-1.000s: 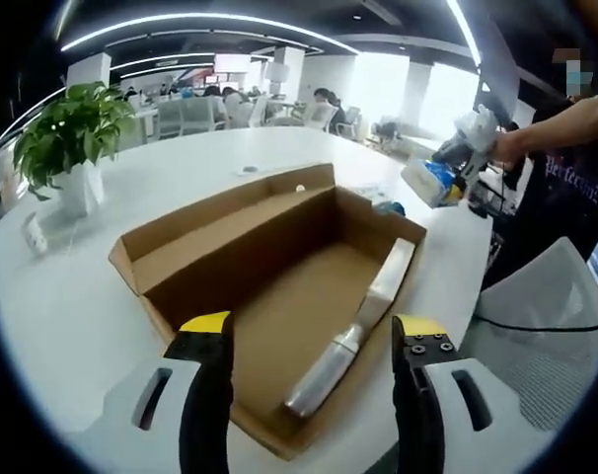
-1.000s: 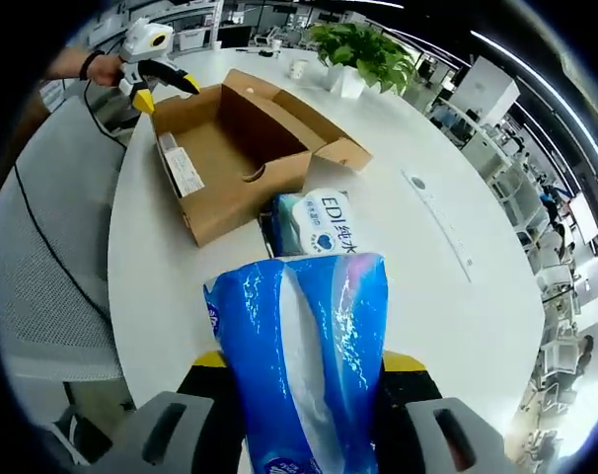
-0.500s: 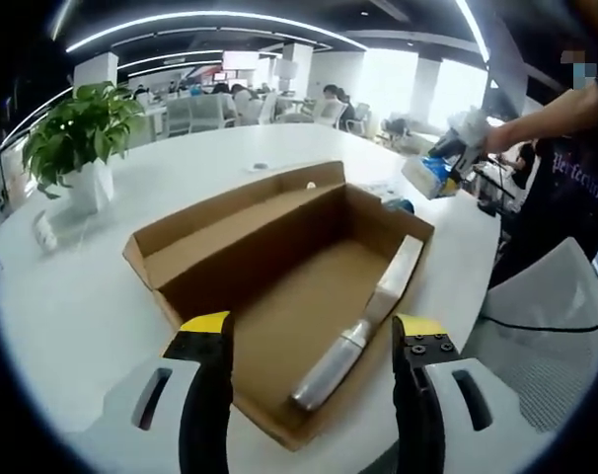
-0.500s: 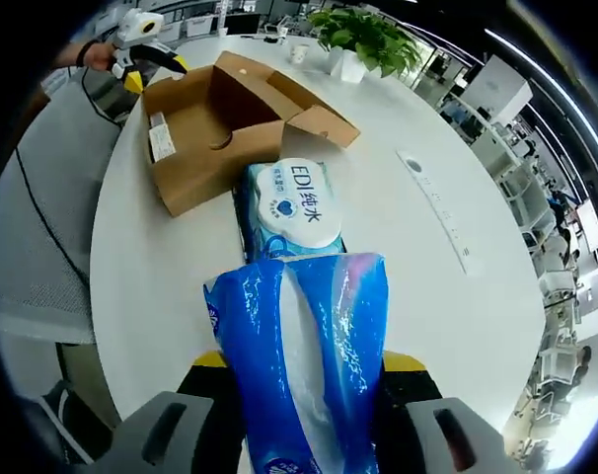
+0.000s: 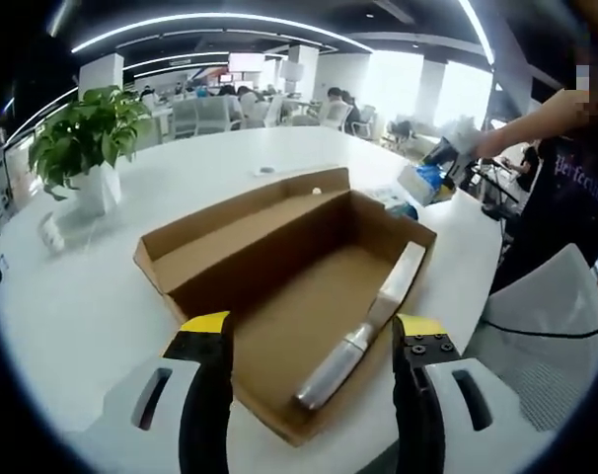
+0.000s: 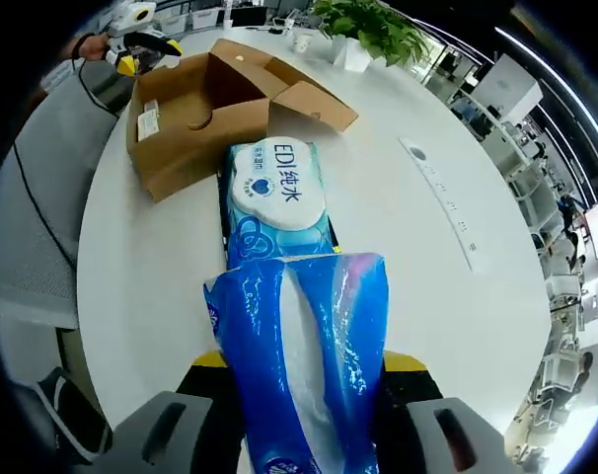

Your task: Operate the shoe box by opening the lid, removing the specified soft item, and placing it in the target area until the item is outside and the box remains undamaged.

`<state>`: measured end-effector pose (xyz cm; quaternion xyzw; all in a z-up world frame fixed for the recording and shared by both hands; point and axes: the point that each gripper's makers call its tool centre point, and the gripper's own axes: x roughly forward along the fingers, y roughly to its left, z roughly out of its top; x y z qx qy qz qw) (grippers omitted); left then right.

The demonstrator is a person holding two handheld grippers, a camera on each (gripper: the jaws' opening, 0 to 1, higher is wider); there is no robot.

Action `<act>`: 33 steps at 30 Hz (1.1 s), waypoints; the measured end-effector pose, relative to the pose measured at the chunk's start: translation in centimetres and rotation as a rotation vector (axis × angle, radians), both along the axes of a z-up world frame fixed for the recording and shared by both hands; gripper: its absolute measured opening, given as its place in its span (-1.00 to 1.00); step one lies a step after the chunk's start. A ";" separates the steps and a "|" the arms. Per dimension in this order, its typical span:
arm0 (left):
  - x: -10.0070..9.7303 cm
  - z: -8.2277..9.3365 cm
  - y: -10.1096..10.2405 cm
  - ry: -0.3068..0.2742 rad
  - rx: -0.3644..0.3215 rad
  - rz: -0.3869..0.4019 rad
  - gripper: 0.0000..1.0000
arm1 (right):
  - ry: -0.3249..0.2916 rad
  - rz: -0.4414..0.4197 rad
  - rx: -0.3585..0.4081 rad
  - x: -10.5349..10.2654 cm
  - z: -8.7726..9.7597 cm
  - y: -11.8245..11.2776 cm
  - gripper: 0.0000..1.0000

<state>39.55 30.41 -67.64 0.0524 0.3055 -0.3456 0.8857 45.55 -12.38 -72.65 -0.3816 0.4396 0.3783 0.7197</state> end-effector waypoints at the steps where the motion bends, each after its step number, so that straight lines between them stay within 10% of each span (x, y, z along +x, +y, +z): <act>1: 0.0 0.1 0.1 -0.002 0.001 0.000 0.29 | 0.004 0.004 -0.005 0.0 -0.1 -0.1 -0.04; 33: 1.0 0.9 1.9 -0.006 0.052 0.027 0.27 | 0.098 0.090 -0.046 0.3 -4.4 -0.1 0.04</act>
